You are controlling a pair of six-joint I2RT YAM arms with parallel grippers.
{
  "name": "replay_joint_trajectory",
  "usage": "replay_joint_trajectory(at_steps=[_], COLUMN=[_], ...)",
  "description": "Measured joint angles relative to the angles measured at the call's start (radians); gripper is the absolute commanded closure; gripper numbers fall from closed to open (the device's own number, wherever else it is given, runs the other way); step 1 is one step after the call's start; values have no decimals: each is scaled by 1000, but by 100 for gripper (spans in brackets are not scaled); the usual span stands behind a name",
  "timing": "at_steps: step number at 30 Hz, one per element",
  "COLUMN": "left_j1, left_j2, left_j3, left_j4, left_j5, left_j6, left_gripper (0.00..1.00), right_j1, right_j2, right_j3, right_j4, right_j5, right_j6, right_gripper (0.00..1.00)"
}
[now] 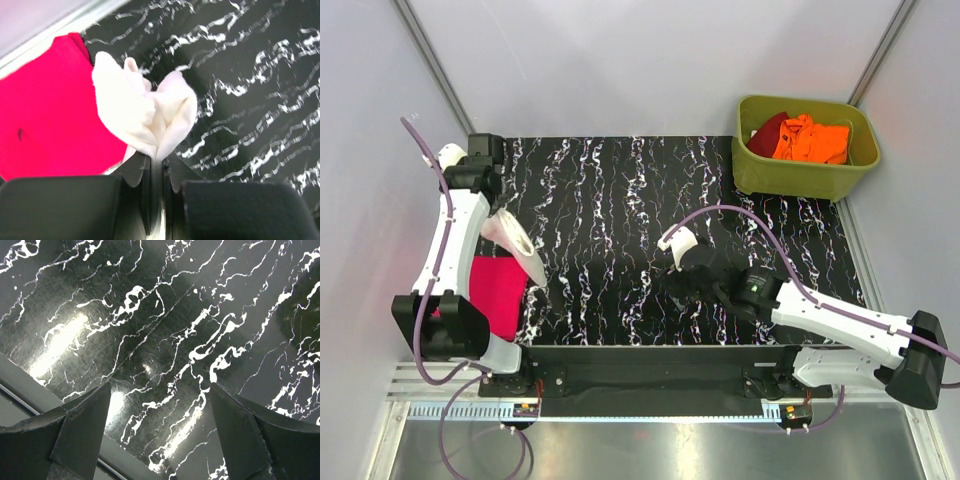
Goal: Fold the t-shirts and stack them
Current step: Neatly place the folded tshirt to the corner
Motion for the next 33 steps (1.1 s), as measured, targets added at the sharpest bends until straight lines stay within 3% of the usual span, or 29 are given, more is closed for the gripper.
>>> replay_joint_trajectory(at_steps=[11,18,24,33], left_j1=[52,99,143,214], left_j2=[177,194,194,173], left_j3=[149,215,206,74], left_j4=[13,29,33,53], left_j5=[-7,-9,-15,-11], left_j6=[40,43,43,67], left_gripper=[100,100,100,100], right_j1=[0,0,0,0], right_j2=[-11,-11,-11,-11], right_j3=[0,0,0,0], right_j4=[-16,-36,-37,-37], right_j5=[0,0,0,0], right_j6=[2,5,5,10], right_gripper=[13,13,13,13])
